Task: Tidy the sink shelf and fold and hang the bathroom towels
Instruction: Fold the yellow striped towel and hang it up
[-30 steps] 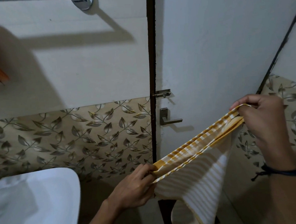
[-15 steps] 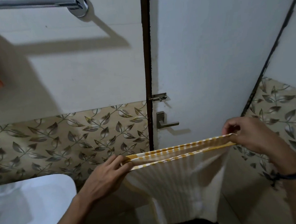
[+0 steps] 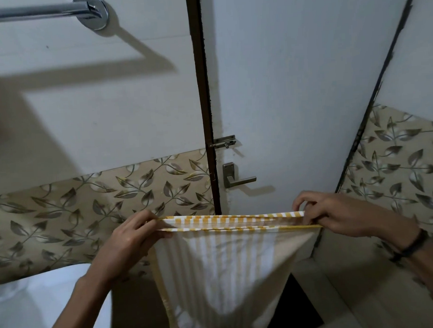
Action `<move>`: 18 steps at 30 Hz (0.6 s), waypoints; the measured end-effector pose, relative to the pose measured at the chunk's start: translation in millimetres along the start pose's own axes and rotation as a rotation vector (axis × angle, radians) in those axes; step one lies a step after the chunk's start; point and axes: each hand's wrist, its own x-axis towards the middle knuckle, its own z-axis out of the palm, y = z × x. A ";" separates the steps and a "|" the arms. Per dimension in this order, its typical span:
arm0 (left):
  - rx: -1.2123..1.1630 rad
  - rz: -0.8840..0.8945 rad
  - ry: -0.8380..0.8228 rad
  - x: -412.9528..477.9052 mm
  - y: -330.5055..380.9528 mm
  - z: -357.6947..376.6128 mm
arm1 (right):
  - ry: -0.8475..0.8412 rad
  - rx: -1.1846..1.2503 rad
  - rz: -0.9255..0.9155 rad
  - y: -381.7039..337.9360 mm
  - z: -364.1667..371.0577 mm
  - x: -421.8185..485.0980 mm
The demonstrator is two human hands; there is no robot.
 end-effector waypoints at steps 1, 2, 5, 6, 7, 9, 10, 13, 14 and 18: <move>-0.011 -0.002 0.008 1.2 0.3 -0.8 | -0.003 -0.039 0.006 3.3 1.7 1.0; -0.029 -0.009 0.021 2.9 0.9 -1.1 | 0.004 -0.073 0.015 4.8 2.3 1.4; -0.075 -0.064 0.090 8.0 0.5 -1.3 | 0.112 -0.173 0.023 4.4 0.2 1.1; -0.083 -0.092 0.125 10.4 0.5 -2.1 | 0.160 -0.210 0.008 3.3 -1.6 1.2; -0.089 -0.114 0.164 13.9 1.4 -3.1 | 0.199 -0.229 -0.009 3.3 -3.5 0.5; -0.090 -0.139 0.229 21.4 0.6 -6.1 | 0.232 -0.226 -0.028 4.7 -7.0 2.5; -0.090 -0.140 0.249 25.6 0.4 -8.3 | 0.240 -0.224 -0.027 5.5 -8.3 3.6; -0.126 -0.134 0.283 35.7 -0.7 -17.6 | 0.289 -0.166 -0.044 5.5 -10.5 7.0; -0.152 -0.142 0.297 38.5 -1.2 -21.4 | 0.312 -0.082 -0.045 3.6 -12.4 6.4; -0.382 -0.319 0.389 45.1 1.2 -31.8 | 0.430 0.366 -0.076 1.6 -18.5 2.4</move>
